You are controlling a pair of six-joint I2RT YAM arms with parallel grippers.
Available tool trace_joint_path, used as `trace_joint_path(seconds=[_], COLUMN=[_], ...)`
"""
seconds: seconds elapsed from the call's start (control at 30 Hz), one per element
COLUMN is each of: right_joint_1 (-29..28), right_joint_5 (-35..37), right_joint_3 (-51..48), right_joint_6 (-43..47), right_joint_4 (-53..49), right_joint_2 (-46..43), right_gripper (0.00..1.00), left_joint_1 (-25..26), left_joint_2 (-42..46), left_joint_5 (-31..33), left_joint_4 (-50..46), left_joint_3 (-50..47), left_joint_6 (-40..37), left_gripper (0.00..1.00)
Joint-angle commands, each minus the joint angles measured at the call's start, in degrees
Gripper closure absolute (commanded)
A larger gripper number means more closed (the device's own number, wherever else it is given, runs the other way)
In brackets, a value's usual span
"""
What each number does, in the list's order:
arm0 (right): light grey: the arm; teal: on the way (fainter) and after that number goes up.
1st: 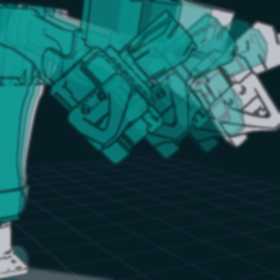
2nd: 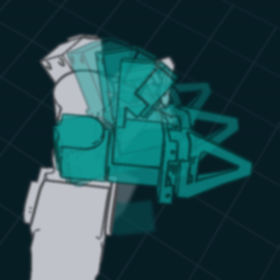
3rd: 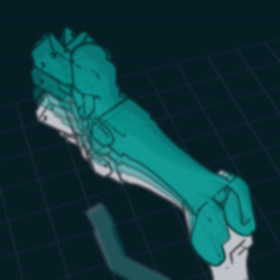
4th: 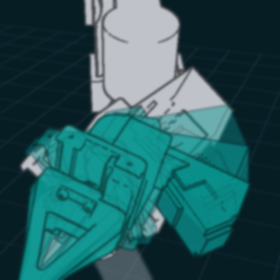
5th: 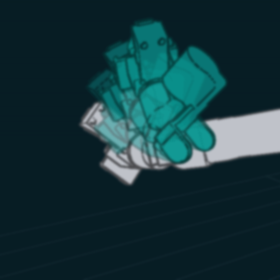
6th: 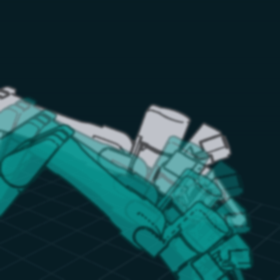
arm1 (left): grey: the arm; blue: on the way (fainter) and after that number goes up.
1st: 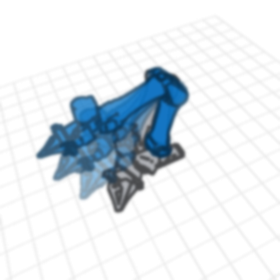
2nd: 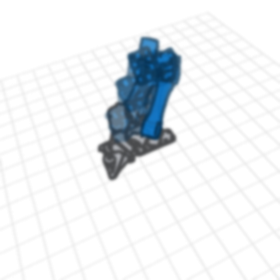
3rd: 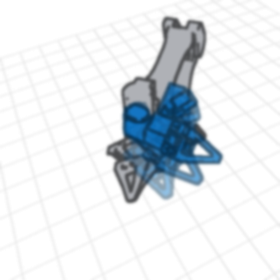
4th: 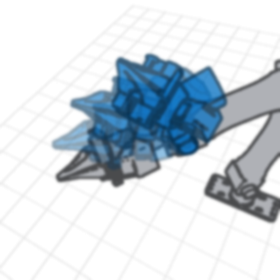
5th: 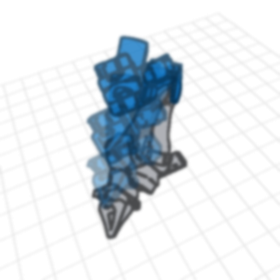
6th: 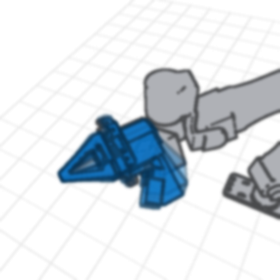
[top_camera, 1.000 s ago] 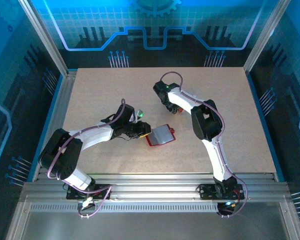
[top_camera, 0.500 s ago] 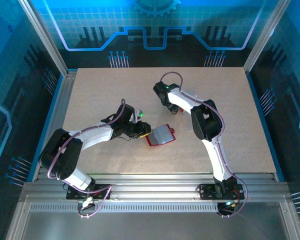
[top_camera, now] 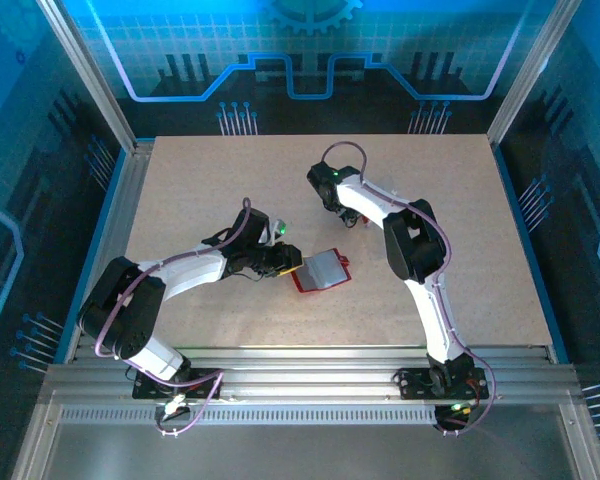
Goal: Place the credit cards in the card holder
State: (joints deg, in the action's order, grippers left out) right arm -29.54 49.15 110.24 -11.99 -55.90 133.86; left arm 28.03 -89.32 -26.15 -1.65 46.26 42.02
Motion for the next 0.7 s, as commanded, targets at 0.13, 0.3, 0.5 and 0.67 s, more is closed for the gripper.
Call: trace_joint_path(seconds=[0.13, 0.3, 0.5, 0.67], right_joint_1=[0.89, 1.06, 1.11, 1.06], right_joint_5=[1.74, 1.66, 1.52, 1.57], right_joint_3=[0.18, 0.29, 0.61, 0.78], right_joint_6=[-0.32, -0.06, -0.05, 0.03], right_joint_4=[-1.98, -2.11, -2.59, -2.99], right_joint_2=[-2.89, -3.08, -3.19, -3.52], right_gripper=[0.59, 0.61, 0.62, 0.63], left_joint_1=[0.23, 0.24, 0.25, 0.26], left_joint_2=[-0.87, -0.95, -1.12, -1.12], left_joint_5=[-0.35, -0.31, -0.40, -0.42], left_joint_4=[0.32, 0.34, 0.55, 0.66], left_joint_3=[0.68, 0.69, 0.65, 0.63], left_joint_6=[0.17, 0.22, 0.31, 0.35], left_gripper=[0.68, 0.68, 0.68, 0.68])
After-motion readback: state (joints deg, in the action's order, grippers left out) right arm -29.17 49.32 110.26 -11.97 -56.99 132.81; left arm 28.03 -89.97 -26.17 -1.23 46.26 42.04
